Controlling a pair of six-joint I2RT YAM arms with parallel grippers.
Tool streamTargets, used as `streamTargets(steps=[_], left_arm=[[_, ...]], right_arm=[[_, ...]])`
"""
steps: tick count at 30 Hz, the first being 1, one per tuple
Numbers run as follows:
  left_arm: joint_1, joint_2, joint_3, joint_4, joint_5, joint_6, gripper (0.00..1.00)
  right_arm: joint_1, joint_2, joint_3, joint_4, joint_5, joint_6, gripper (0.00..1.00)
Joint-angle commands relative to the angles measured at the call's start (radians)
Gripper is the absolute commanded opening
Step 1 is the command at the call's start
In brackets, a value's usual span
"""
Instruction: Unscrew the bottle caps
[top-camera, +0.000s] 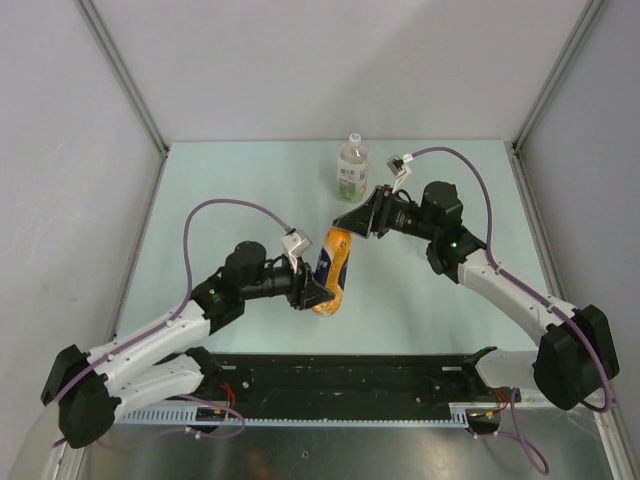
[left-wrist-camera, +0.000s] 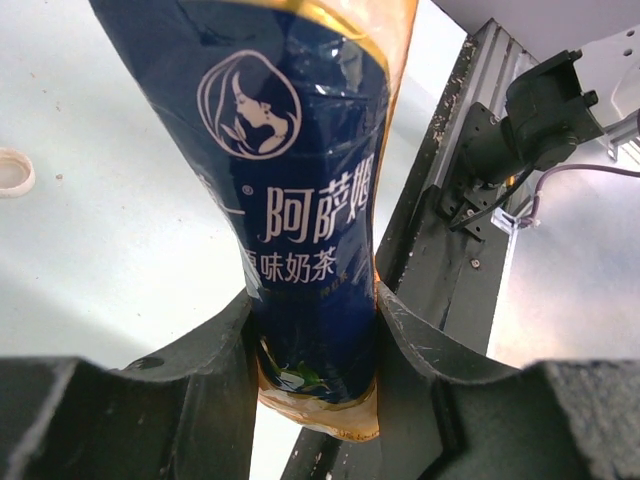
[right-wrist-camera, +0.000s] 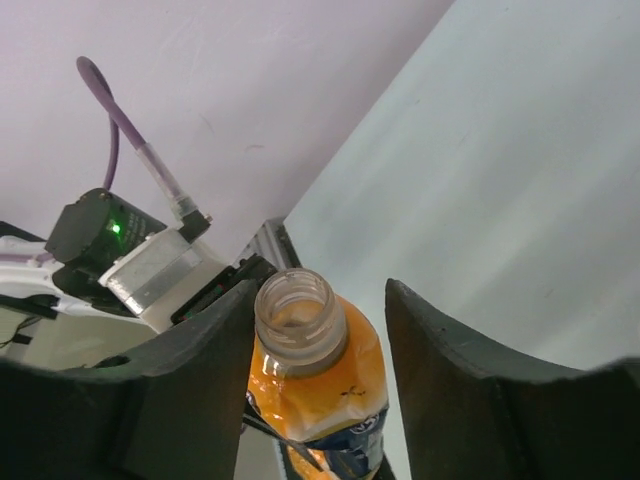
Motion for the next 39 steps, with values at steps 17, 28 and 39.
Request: streamTargets(steps=[17,28,39], left_arm=[[-0.006,-0.03,0.056,0.012,-0.021,0.051,0.43],[-0.006,-0.095,0.051,-0.002,-0.058,0.064,0.99],[-0.006,-0.216,0.025,-0.016,-0.187,0.073,0.99]], right_arm=[[0.0,-0.013,0.035,0.038,-0.036,-0.02,0.0],[-0.017,-0.048,0.035,-0.001,-0.023,-0.061,0.0],[0.014,-0.095,0.036,-0.091,0.11,-0.205,0.0]])
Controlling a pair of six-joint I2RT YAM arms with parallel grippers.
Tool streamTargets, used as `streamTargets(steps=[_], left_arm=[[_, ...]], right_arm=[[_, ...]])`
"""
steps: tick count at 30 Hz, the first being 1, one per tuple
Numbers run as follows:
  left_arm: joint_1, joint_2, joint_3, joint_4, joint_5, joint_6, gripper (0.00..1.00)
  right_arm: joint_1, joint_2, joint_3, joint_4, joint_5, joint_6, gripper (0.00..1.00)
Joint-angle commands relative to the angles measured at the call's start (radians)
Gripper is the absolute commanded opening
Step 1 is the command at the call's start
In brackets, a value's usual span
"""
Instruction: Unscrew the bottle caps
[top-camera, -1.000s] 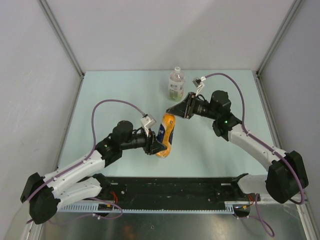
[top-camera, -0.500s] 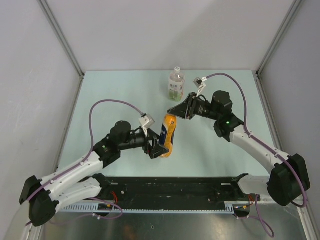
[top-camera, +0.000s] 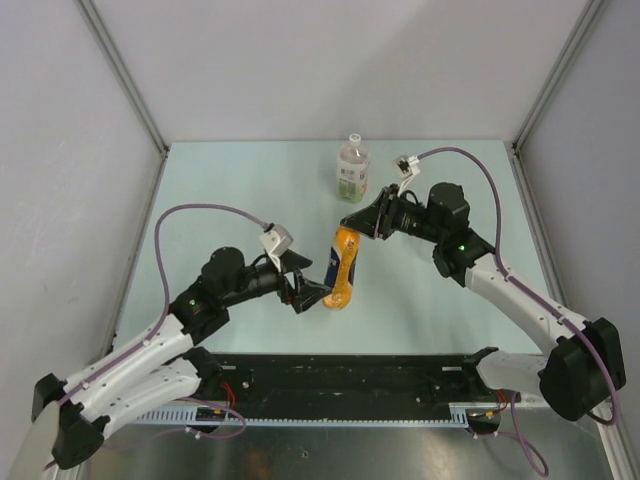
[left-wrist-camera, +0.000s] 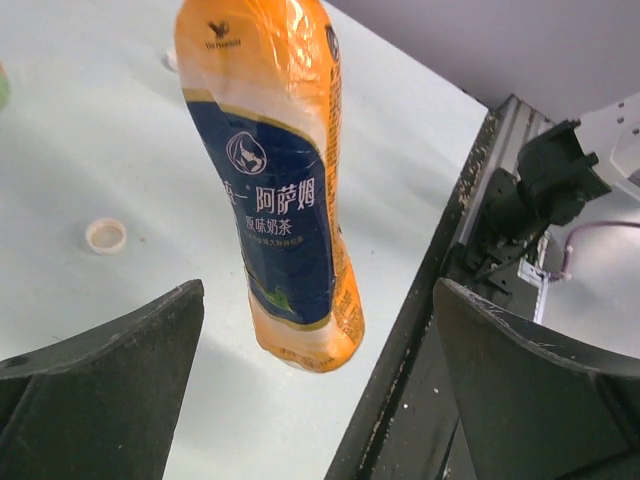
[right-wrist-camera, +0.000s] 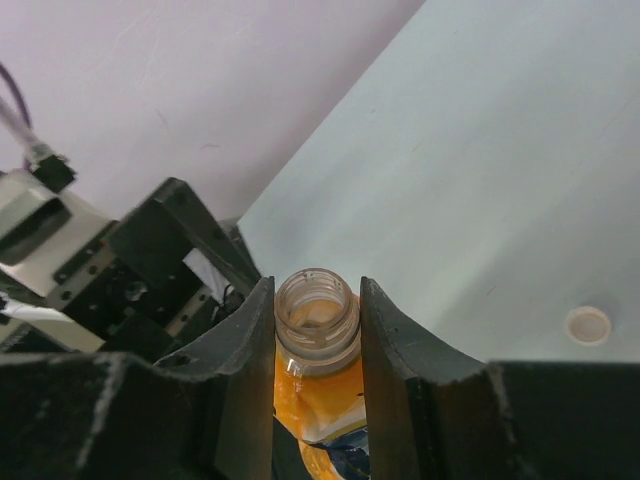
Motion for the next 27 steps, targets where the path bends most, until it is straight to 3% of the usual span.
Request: streamTargets(steps=[1,7,16,27], left_arm=[[-0.003,-0.075,0.013,0.002,-0.08,0.032,0.99],[-0.003,-0.131,-0.001,-0.004,-0.127,0.04,0.99],[-0.004,-0.189,-0.005,-0.011,-0.16,0.036,0.99],[-0.003,-0.332,-0.03,-0.012,-0.226,0.062,1.0]], right_arm=[[0.039,-0.062,0.035,-0.028,0.109,-0.117,0.0],[0.167,-0.108,0.034,-0.043,0.266,-0.302,0.0],[0.317,-0.109,0.033,-0.023,0.333,-0.555,0.0],[0.365,-0.109,0.025,0.035,0.35,-0.65,0.0]])
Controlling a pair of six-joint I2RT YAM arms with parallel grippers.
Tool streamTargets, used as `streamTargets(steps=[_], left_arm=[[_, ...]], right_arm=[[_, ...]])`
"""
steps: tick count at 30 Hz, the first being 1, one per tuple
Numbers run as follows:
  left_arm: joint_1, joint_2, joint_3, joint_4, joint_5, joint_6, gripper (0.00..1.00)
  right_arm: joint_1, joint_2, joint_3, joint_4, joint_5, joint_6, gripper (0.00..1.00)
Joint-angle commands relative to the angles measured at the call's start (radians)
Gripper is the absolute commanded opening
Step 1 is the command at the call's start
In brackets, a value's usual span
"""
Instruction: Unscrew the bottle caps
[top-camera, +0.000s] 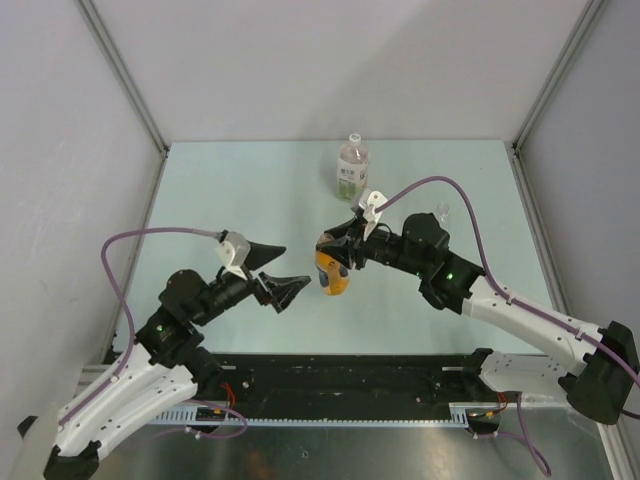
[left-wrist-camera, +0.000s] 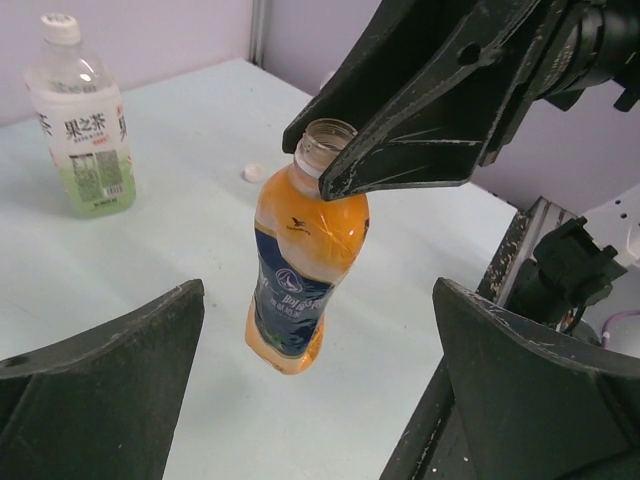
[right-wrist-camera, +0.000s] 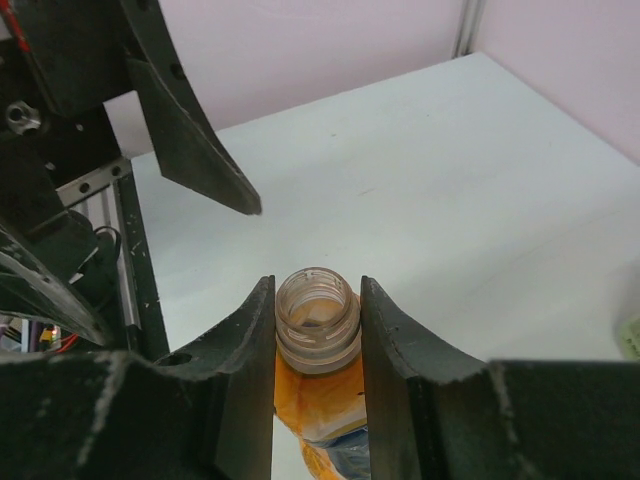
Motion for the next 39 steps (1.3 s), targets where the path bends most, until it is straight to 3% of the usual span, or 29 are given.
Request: streamTargets(steps=[1,18,26,39], left_arm=[[-0.003,-0.053,-0.012,0.012,-0.048,0.04,0.99],[-0.004,-0.07,0.017,-0.034,-0.059,0.062,0.99],[-0.003,-0.077,0.065,-0.102,-0.087,0.111,0.99],[-0.005,-0.145,0.038,-0.121,-0.126,0.099,0.99]], right_arm=[[0.003,-0.017,0.019,0.097,0.021,-0.049,0.0],[-0.016,0.119,-0.025,0.351,0.025,-0.029,0.0],[-0.086,0.268,-0.025,0.579,-0.009,0.071,0.0],[-0.158,0.569,-0.025,1.022,-0.018,0.133,0.14]])
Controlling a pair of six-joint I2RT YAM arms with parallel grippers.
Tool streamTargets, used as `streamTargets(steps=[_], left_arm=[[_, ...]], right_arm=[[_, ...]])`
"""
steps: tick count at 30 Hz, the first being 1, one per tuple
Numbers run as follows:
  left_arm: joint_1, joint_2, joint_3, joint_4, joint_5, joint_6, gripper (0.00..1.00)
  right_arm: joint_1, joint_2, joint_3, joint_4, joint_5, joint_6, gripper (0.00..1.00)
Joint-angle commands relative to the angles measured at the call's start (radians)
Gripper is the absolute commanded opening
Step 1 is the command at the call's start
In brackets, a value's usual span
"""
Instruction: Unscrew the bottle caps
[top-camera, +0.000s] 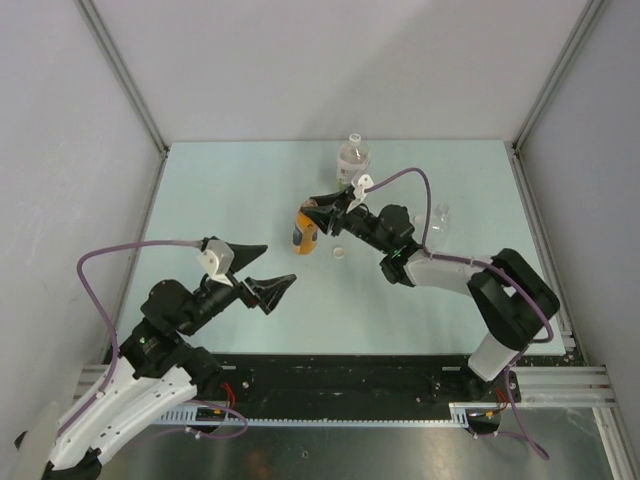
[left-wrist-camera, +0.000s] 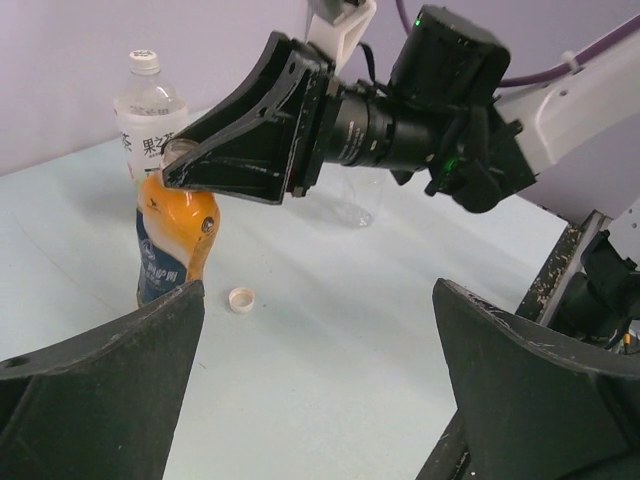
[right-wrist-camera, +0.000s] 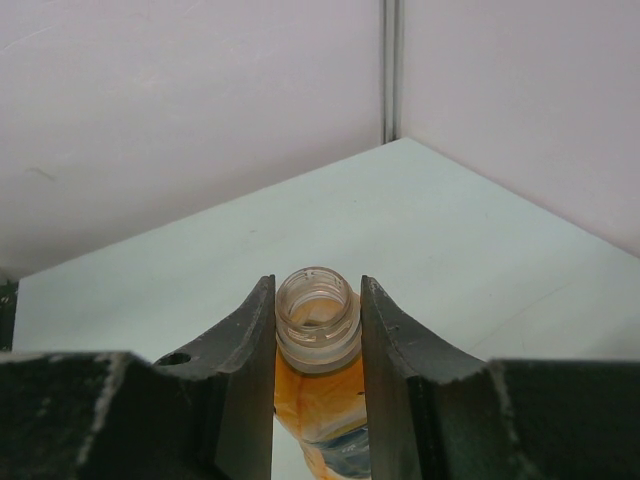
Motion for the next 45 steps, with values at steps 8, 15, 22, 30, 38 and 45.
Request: streamTargets(steps=[8,15,22,30,38,45], left_arm=[[-0.003,-0.01,0.007,0.004,-0.018,0.007,0.99],[-0.003,0.005,0.009,0.002,-0.014,0.004,0.99],[-0.003,-0.004,0.009,-0.003,-0.022,0.004,1.0],[-0.004,0.003,0.01,-0.002,-0.024,0.005,0.99],[-0.004,0.023,0.012,-0.003,-0.023,0.003,0.99],[-0.004,0.04,0.012,-0.002,-0.021,0.001,0.99]], right_arm=[[0.0,0.119,0.006,0.212,0.066,0.007,0.13],[0.011,0.144,0.006,0.164,0.108,-0.019,0.31],[0.023,0.139,0.006,0.115,0.131,-0.047,0.52],[0.032,0.107,0.006,0.098,0.149,-0.054,0.78],[0.035,0.026,0.006,0.042,0.147,-0.033,0.86],[0.037,-0.038,0.006,-0.022,0.15,-0.023,0.88]])
